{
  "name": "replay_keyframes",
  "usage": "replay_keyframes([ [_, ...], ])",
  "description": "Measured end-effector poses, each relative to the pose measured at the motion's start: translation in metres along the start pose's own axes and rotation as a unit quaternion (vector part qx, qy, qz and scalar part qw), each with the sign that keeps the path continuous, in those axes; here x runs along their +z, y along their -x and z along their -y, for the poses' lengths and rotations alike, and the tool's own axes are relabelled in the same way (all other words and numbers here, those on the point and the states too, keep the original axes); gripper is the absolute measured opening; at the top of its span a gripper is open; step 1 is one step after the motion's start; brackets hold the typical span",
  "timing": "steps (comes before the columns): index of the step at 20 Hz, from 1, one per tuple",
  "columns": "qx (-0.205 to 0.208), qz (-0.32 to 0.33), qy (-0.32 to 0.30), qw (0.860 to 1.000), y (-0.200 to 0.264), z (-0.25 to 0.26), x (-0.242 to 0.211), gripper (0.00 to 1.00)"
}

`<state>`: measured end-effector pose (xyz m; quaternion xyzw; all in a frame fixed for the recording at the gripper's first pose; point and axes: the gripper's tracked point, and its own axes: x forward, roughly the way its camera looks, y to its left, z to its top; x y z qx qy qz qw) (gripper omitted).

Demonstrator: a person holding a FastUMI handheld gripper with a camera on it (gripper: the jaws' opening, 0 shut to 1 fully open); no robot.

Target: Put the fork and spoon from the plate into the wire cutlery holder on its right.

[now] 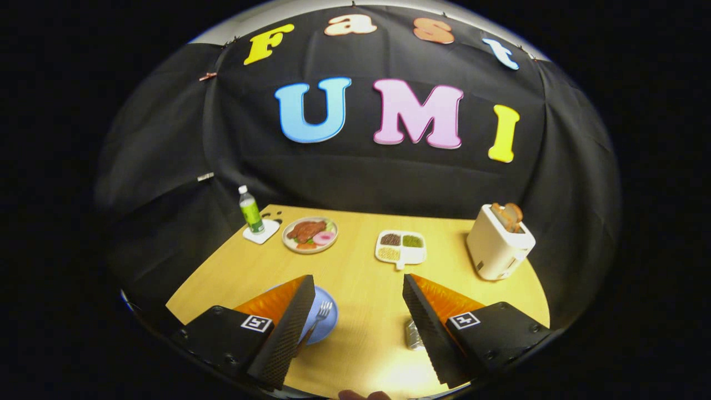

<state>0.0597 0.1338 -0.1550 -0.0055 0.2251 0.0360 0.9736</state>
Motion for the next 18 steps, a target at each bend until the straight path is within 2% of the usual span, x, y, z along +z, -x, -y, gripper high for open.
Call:
replay_keyframes([
  [4,0.027,-0.063,0.021,0.997,-0.031,-0.036,-0.043,0.99],
  [10,0.052,-0.172,0.031,0.983,-0.072,-0.077,-0.119,0.99],
  [14,0.048,-0.210,0.053,0.975,-0.092,-0.084,-0.151,1.00],
  [18,0.037,-0.254,0.039,0.966,-0.110,-0.084,-0.179,0.99],
])
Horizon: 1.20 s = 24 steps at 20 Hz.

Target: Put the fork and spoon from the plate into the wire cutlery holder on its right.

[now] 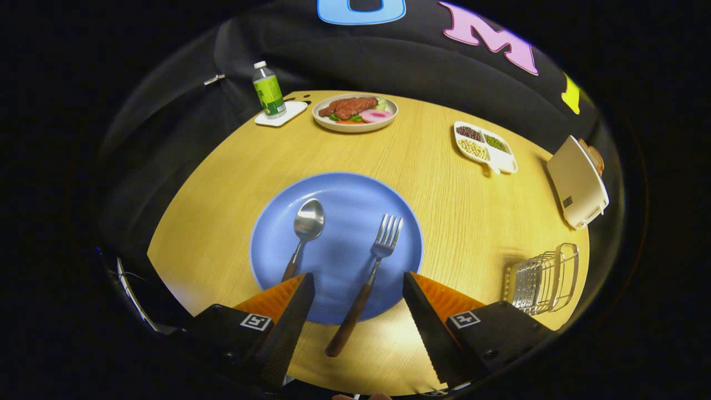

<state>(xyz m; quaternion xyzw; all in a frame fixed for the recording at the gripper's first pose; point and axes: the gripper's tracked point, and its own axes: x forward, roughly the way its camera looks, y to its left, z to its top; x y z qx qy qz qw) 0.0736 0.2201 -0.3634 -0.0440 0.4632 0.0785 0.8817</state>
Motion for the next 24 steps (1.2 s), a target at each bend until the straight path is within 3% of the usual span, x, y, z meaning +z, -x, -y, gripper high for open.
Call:
replay_keyframes([
  [2,0.002,-0.010,0.001,1.000,-0.009,-0.001,-0.001,1.00],
  [8,0.003,-0.058,-0.002,0.998,-0.025,-0.008,-0.016,0.68],
  [9,0.001,-0.070,-0.006,0.998,-0.026,-0.008,-0.019,0.57],
  [13,0.000,-0.085,-0.015,0.996,-0.028,-0.002,-0.019,0.30],
  [15,0.028,-0.088,-0.005,0.996,-0.028,-0.004,-0.018,0.14],
  [17,0.047,-0.093,0.012,0.995,-0.025,-0.002,-0.020,0.10],
  [20,0.072,-0.101,-0.010,0.992,-0.015,-0.002,-0.016,0.06],
  [24,0.068,-0.084,0.021,0.994,0.016,0.021,0.002,0.05],
])
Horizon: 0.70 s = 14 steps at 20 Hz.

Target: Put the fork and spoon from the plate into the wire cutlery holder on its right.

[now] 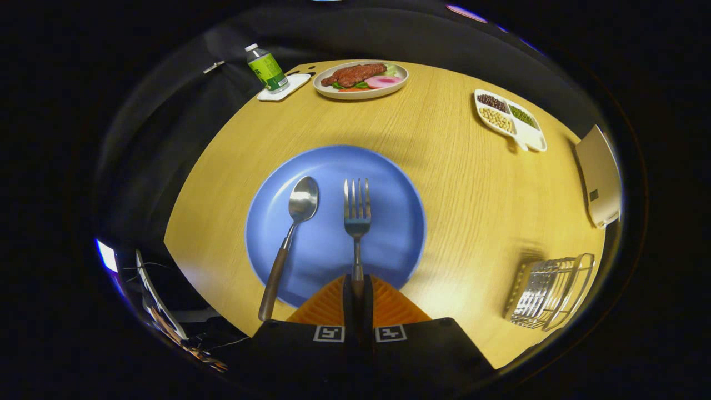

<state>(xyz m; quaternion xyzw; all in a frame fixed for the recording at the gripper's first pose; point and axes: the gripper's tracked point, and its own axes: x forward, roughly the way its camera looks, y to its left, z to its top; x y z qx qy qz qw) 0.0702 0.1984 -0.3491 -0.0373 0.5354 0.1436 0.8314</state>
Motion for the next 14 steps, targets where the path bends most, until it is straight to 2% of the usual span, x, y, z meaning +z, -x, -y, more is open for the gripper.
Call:
replay_keyframes([
  [8,0.027,0.004,0.026,0.999,0.092,0.048,-0.006,0.05],
  [14,0.010,-0.038,0.036,0.999,0.148,0.124,-0.028,0.05],
])
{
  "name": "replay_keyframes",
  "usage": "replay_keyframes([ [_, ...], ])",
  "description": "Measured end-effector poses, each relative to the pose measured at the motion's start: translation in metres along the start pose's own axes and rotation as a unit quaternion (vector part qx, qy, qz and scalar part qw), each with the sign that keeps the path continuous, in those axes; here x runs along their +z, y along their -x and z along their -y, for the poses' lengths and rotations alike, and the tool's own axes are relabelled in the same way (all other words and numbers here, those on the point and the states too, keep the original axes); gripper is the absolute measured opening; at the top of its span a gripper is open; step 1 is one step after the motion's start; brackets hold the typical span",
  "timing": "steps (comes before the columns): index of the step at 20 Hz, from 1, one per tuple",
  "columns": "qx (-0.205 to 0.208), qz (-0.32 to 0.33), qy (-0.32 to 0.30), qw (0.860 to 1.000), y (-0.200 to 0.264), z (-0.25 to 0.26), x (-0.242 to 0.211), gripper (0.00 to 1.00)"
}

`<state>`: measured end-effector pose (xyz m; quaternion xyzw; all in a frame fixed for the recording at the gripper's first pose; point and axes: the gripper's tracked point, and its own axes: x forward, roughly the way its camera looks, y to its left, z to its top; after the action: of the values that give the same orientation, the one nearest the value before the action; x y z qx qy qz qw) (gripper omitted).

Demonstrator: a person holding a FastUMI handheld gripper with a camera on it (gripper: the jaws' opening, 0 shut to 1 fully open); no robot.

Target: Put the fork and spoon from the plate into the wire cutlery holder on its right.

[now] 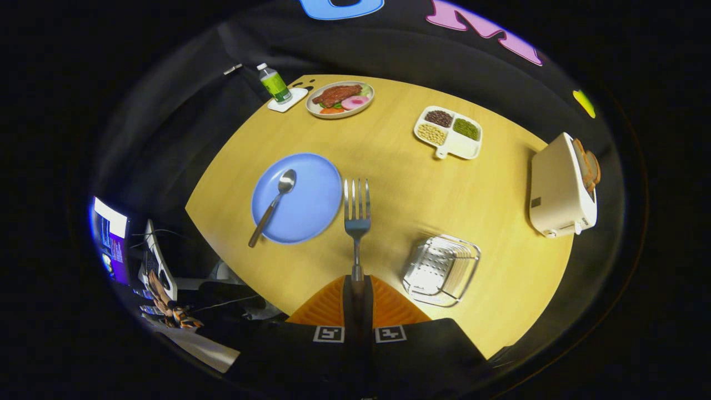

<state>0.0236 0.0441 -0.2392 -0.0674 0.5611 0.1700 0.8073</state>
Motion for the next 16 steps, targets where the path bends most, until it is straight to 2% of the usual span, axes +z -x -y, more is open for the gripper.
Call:
replay_keyframes([
  [3,-0.016,-0.029,0.009,0.999,0.011,0.035,-0.017,0.05],
  [8,-0.020,-0.095,0.018,0.995,0.011,0.073,-0.047,0.05],
  [16,-0.005,-0.184,0.011,0.983,-0.023,0.091,-0.059,0.06],
])
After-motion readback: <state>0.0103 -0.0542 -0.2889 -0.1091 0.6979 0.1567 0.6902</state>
